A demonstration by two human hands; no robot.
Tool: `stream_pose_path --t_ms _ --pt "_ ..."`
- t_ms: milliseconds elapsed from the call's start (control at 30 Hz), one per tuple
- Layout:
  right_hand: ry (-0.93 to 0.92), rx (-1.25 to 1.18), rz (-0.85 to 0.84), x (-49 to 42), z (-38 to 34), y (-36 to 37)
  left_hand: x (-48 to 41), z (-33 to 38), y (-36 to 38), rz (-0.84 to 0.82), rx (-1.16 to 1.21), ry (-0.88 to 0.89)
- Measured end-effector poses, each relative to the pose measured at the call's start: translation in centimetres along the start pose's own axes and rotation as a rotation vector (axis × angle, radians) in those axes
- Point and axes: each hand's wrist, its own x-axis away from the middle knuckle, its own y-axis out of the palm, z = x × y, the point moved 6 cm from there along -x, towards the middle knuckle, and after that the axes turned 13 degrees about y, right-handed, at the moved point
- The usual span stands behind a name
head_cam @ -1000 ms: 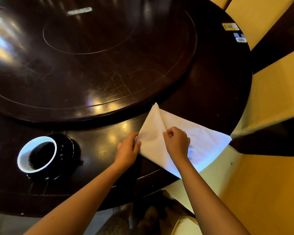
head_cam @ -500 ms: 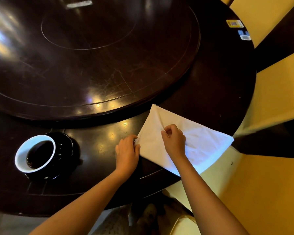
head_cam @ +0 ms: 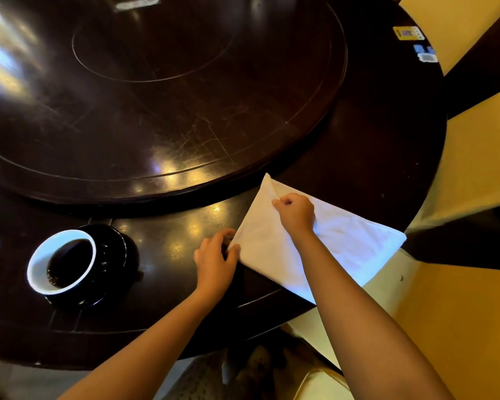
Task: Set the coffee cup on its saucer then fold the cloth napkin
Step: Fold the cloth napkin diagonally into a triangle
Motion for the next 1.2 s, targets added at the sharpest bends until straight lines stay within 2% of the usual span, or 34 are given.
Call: stream_pose_path --t_ms 533,667,767,833,933,967,1033,1067,1133,1200 --pt "-0.046 -0.029 -0.070 -1.0 -1.5 0.8 0.1 -1.1 0.8 0.019 -0.133 -0.002" --pt "-0.118 0.124 0.050 -2.6 -2.4 1.2 0.2 -0.6 0.7 0.035 -0.163 0.030" --pt "-0.244 0.287 0.178 -3.1 -3.0 1.7 0.5 0.1 0.6 0.036 -0.277 0.151" --pt "-0.315 0.375 0.241 -3.2 -3.2 1.4 0.4 1.1 1.1 0.000 -0.385 0.320" --pt "-0.302 0.390 0.286 -3.0 -2.8 -0.2 -0.4 2.6 3.4 -0.151 -0.505 0.536" --pt "-0.366 0.363 0.295 -2.1 -2.5 -0.6 -0.8 2.7 4.3 -0.209 -0.546 0.557" --pt "-0.617 0.378 0.223 0.9 -1.6 0.2 -1.4 2.3 5.6 -0.286 -0.620 0.545" --pt "-0.705 0.449 0.119 2.6 -0.4 1.1 -1.6 2.0 6.0 -0.310 -0.653 0.534" --pt "-0.717 0.679 -0.050 4.6 3.0 2.6 -1.7 1.3 6.5 -0.340 -0.708 0.533" --pt "-0.683 0.784 0.006 4.4 5.3 2.4 -1.6 1.2 6.5 -0.339 -0.734 0.527"
